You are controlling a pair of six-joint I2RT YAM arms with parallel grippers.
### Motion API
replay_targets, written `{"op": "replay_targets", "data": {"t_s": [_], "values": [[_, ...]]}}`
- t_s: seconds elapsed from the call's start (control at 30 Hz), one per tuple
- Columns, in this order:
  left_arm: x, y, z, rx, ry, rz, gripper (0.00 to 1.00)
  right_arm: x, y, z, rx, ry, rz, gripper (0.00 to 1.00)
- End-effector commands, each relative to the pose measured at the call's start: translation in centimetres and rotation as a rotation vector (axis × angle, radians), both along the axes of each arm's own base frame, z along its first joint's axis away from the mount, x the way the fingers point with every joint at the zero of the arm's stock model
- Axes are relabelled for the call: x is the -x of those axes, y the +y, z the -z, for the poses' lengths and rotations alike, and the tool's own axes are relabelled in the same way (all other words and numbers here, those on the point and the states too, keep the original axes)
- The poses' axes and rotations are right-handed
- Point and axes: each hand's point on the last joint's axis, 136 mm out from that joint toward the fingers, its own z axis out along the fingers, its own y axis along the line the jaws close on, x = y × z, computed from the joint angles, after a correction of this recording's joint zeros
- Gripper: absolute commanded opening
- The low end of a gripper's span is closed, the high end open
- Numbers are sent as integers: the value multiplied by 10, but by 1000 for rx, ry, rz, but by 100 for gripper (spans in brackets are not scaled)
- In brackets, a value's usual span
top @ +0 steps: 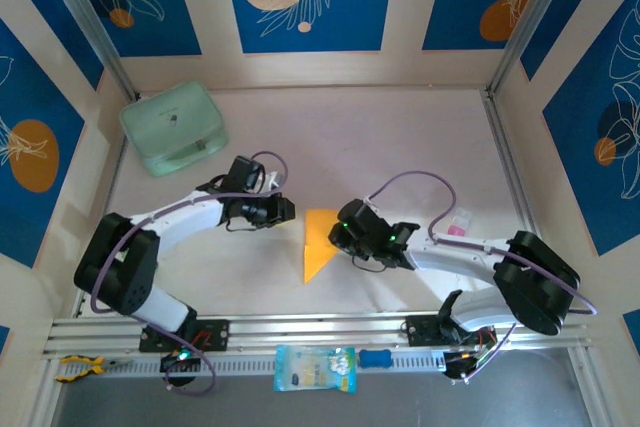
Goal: Fold a paper plane with a square sheet of paper (pick it up from the middle)
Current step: Rotate the paper at the center of the table, then fold the wing for the fifth time at the center of the table.
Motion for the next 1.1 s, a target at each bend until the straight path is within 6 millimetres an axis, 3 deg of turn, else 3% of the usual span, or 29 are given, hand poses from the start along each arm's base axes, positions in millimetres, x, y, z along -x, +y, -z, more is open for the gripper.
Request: {"op": "replay_targets", "data": {"t_s": [0.0,0.2,0.6,0.9,1.07], "values": [[-1,-15,-8,36,-5,30,21,7,-1,0,-46,2,-45,19],[4,-26,-6,42,6,63,20,9,-14,1,-37,26,-43,19],[17,-46,12,36,59,131,19,13,-18,7,-104,67,-58,20],[11,-57,21,28,69,158,18,13,-19,11,-145,95,-59,21],[6,-55,39,-28,84,150,17,10,-19,11,-165,99,-68,25]]}}
